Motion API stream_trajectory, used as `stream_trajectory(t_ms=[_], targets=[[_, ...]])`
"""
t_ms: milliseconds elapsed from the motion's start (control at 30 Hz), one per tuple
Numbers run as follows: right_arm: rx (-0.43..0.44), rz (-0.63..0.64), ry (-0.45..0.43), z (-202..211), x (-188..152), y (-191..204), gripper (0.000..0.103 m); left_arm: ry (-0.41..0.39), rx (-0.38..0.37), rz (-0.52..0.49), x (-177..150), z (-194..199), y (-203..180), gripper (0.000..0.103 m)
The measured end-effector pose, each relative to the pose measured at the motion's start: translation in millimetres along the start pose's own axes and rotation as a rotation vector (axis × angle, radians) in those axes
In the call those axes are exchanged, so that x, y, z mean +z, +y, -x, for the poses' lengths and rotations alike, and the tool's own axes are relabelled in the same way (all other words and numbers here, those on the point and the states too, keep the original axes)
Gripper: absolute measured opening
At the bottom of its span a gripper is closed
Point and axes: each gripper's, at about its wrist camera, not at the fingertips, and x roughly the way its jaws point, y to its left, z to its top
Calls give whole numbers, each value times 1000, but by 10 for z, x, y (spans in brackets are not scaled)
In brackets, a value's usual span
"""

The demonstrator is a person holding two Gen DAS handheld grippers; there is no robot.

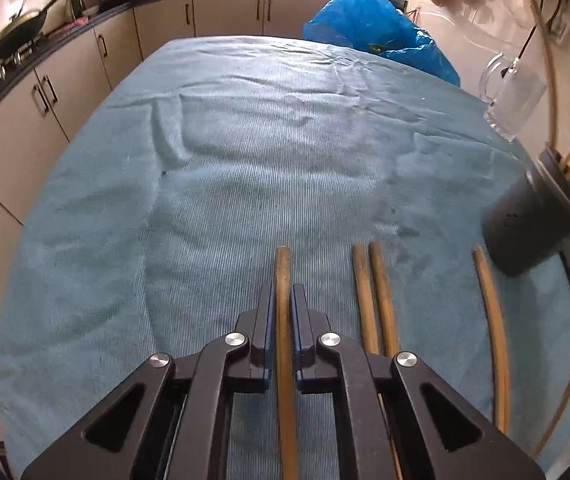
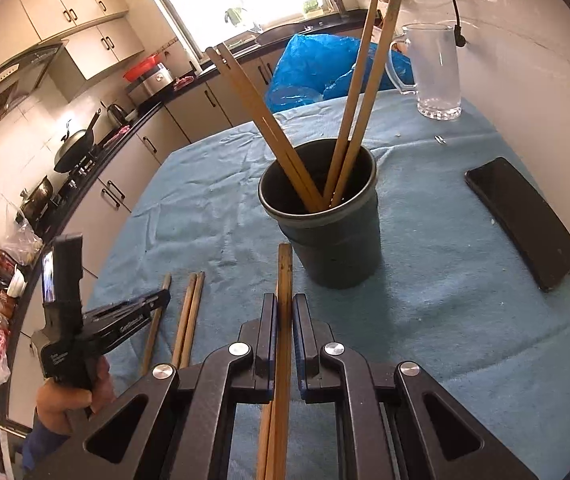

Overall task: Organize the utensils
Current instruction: 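Close the left tool on a chopstick while the right tool holds its own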

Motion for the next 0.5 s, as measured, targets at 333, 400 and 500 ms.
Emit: stream_trajectory(t_ms=[333,400,500], targets=[[12,2,-8,85,-49,3,8,20,-34,11,-197,128,120,7],[15,5,-8,83,-45,-5,8,21,-15,1,-198,121,82,7],[16,12,-21,145,-54,13,8,15,-14,10,-220,148,48,7]])
